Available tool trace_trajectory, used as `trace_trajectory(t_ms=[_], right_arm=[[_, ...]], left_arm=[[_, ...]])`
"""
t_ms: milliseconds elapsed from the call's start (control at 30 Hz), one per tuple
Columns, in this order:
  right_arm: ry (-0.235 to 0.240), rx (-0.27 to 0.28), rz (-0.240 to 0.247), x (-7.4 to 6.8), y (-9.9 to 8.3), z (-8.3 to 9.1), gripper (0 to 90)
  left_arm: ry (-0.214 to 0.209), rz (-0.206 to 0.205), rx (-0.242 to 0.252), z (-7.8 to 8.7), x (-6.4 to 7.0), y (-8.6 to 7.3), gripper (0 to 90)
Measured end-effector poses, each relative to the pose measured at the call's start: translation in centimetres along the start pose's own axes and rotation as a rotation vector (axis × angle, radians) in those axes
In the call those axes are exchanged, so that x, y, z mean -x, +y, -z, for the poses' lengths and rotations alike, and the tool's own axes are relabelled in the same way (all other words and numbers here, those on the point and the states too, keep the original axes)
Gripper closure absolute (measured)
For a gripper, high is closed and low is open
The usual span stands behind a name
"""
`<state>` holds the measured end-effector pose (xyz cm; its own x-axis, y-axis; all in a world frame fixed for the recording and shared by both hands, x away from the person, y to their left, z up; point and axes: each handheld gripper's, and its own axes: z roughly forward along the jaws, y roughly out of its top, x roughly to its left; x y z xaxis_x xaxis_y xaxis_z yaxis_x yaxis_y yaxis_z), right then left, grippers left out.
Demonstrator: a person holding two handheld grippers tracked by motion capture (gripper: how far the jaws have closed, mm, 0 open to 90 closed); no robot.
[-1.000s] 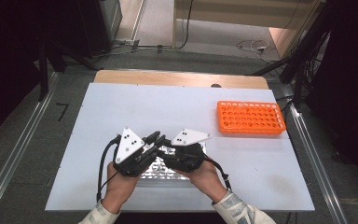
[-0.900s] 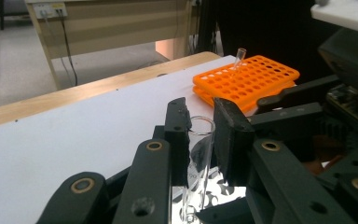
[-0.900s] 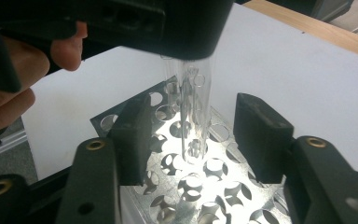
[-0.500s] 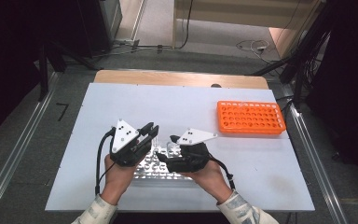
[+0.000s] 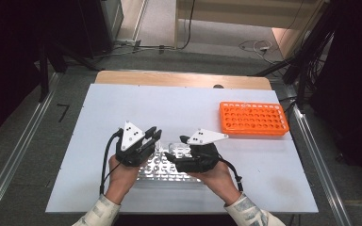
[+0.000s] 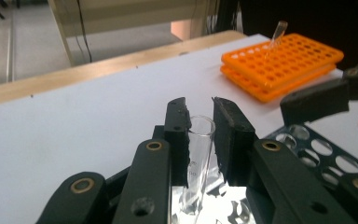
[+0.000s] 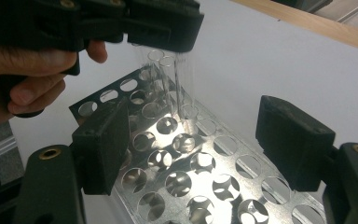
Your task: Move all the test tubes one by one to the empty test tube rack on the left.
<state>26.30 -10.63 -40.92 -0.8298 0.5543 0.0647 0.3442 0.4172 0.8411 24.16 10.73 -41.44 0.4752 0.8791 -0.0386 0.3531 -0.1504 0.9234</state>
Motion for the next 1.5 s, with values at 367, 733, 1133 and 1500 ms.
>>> trace_trajectory(t_ms=[367,733,1133,1500], right_arm=[[-0.008,-0.001,-0.005,0.2,-0.1,0.3,24.6],[-0.027,-0.001,-0.014,0.8,-0.3,0.4,24.7],[-0.103,-0.002,-0.038,2.7,-0.8,1.0,25.1],[-0.240,0.008,-0.092,6.7,-1.6,2.2,26.9]], left_arm=[[0.001,-0.023,-0.132,-0.7,0.4,-0.5,74.3],[-0.017,0.023,-0.114,-0.3,0.2,-0.1,57.0],[-0.063,0.092,-0.072,0.7,0.6,0.6,24.4],[-0.055,0.094,-0.061,0.7,0.7,0.6,14.4]])
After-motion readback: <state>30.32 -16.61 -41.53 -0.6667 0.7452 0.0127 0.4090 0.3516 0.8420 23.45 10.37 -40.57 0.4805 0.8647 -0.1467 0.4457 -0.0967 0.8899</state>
